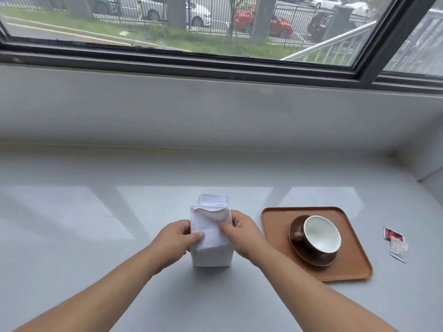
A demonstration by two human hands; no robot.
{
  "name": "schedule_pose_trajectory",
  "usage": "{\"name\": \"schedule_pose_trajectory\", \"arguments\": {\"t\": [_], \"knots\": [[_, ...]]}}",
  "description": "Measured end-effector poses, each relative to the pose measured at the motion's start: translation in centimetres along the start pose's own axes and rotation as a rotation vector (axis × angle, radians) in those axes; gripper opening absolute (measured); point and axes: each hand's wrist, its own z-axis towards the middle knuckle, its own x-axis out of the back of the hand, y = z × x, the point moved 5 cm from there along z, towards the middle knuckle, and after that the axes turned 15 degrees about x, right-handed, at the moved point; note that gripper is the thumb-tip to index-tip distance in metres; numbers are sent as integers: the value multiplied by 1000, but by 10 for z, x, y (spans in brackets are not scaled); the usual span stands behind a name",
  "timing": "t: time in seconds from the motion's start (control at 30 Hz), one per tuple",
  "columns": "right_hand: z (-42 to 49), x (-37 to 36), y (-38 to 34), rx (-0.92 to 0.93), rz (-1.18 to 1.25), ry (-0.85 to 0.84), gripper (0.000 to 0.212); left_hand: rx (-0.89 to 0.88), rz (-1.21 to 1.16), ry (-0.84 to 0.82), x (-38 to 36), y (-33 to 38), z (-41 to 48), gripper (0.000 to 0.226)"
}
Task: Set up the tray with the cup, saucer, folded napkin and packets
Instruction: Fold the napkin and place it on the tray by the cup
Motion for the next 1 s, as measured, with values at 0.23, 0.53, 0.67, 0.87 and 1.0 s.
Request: {"name": "schedule_pose_trajectory", "arguments": {"t": [0.23, 0.53, 0.67, 0.87, 1.0], "knots": [[54, 15, 24, -80, -246, 90, 25, -2, 107, 73, 9, 27, 67, 15], [76, 27, 46, -136, -620, 101, 15, 9, 301, 187, 7, 30, 115, 30], [51, 30, 45, -41, -740, 50, 18, -214, 584, 254, 9, 24, 97, 35], [-4, 15, 63, -6, -816, -174, 22, -581, 1210, 46, -22, -7, 62, 63], [-28, 0, 67, 139, -878, -258, 35, -693, 1307, 147, -29, -10, 46, 47]]}}
